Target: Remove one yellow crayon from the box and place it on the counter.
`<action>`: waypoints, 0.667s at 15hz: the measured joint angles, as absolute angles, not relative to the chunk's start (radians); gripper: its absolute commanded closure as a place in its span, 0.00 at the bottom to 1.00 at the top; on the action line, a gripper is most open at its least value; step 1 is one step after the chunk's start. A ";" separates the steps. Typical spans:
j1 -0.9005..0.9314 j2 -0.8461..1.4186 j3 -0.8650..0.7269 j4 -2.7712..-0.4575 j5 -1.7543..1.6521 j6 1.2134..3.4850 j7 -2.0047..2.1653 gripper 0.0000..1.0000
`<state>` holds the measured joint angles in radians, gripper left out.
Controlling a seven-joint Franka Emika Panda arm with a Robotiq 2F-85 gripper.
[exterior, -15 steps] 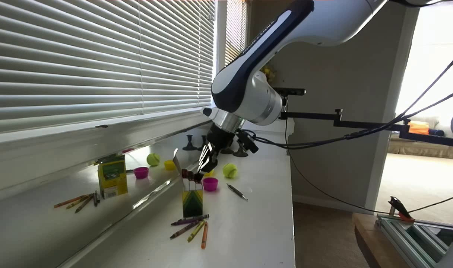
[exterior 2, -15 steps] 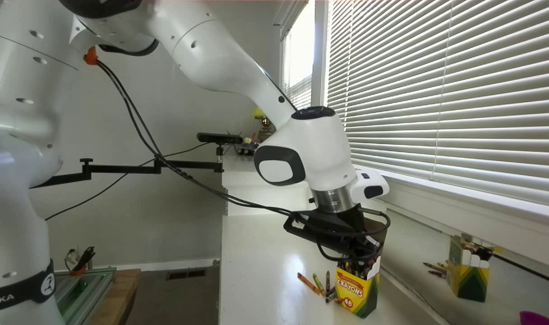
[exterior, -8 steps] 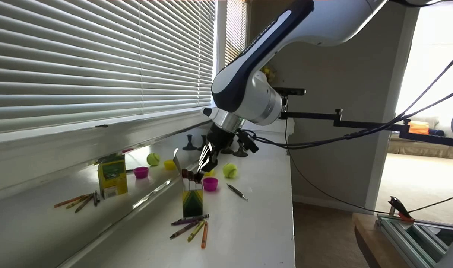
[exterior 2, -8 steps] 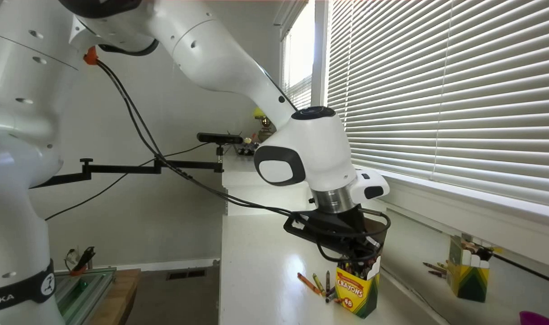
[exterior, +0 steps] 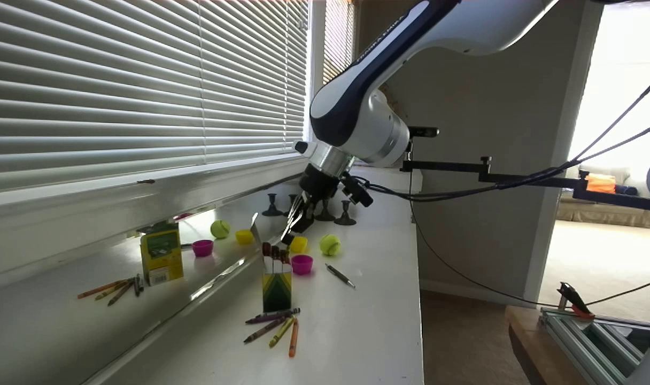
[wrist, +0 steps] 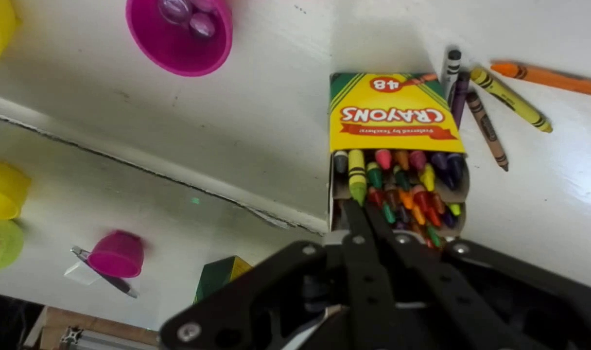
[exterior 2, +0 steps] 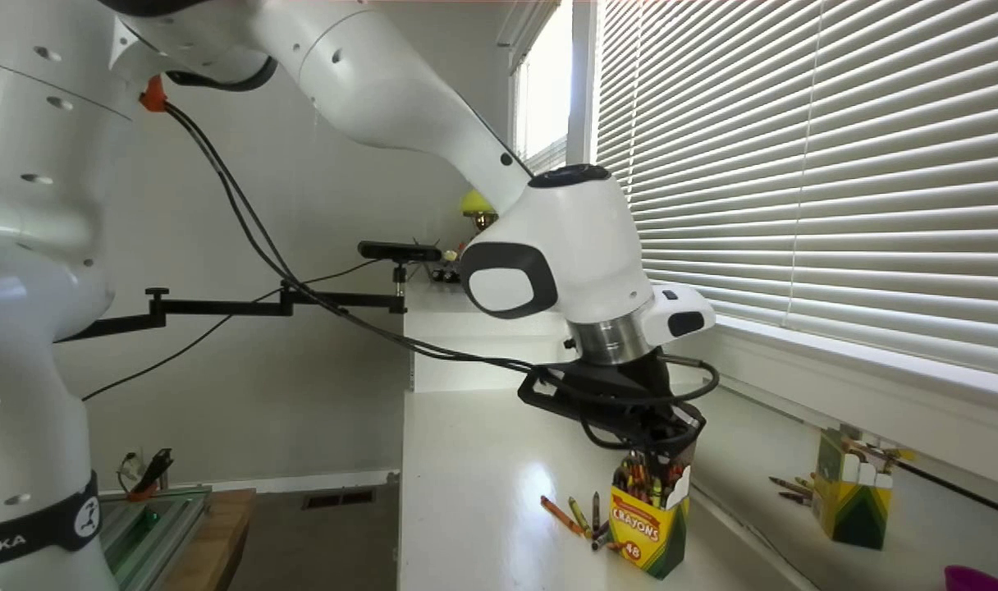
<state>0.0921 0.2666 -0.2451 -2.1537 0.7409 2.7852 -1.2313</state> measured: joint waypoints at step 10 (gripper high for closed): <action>0.015 0.009 -0.164 -2.198 0.275 2.643 -0.923 0.99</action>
<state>0.0147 0.0091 -0.1637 -2.1978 0.2751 2.6433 -0.9232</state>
